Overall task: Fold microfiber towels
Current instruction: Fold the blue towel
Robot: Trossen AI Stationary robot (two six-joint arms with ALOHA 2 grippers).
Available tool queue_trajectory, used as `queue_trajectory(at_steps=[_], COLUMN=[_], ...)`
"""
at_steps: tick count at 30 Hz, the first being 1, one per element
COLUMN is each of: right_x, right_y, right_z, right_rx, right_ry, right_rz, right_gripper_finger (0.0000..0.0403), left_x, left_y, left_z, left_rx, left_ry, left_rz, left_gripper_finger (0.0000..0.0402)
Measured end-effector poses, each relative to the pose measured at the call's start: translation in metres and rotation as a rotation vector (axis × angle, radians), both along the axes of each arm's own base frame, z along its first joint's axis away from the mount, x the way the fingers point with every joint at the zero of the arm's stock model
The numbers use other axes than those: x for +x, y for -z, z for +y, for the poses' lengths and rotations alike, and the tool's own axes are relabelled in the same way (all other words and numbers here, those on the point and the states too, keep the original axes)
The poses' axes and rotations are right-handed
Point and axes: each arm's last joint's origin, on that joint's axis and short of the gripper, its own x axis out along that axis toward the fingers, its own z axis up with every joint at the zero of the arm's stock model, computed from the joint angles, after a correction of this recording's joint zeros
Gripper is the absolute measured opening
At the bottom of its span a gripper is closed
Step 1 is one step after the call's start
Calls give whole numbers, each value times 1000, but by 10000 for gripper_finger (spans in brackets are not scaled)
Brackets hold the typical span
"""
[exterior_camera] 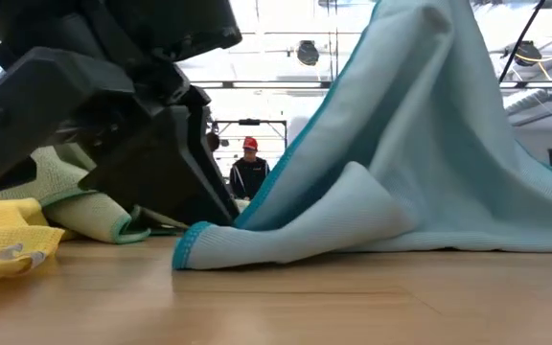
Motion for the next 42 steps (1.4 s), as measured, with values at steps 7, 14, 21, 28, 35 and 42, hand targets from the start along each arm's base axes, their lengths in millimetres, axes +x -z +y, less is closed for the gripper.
queue_trajectory(at_steps=[7, 14, 21, 28, 35, 42], right_x=[-1, -8, -22, -33, -37, -37], right_y=[4, 10, 21, 34, 44, 44], right_z=[3, 13, 28, 36, 37, 37], right_rx=[23, 57, 102, 127, 116, 111], right_ry=[-20, -84, -176, -229, -237, -240], right_rz=[15, 45, 95, 171, 228, 231], right_gripper_finger=[11, 11, 11, 11, 11, 11], left_x=[-3, -9, -5, -1, 5, 14], left_y=[-14, -44, -23, 4, 6, 8], left_z=[2, -1, -5, -2, 8, 26], left_rx=[24, -7, -56, 71, 124, 86], left_ry=[28, 3, 26, -9, 53, 56], left_rz=[-6, -106, -47, -26, 19, 80], left_gripper_finger=[7, 3, 67, 153, 148, 91])
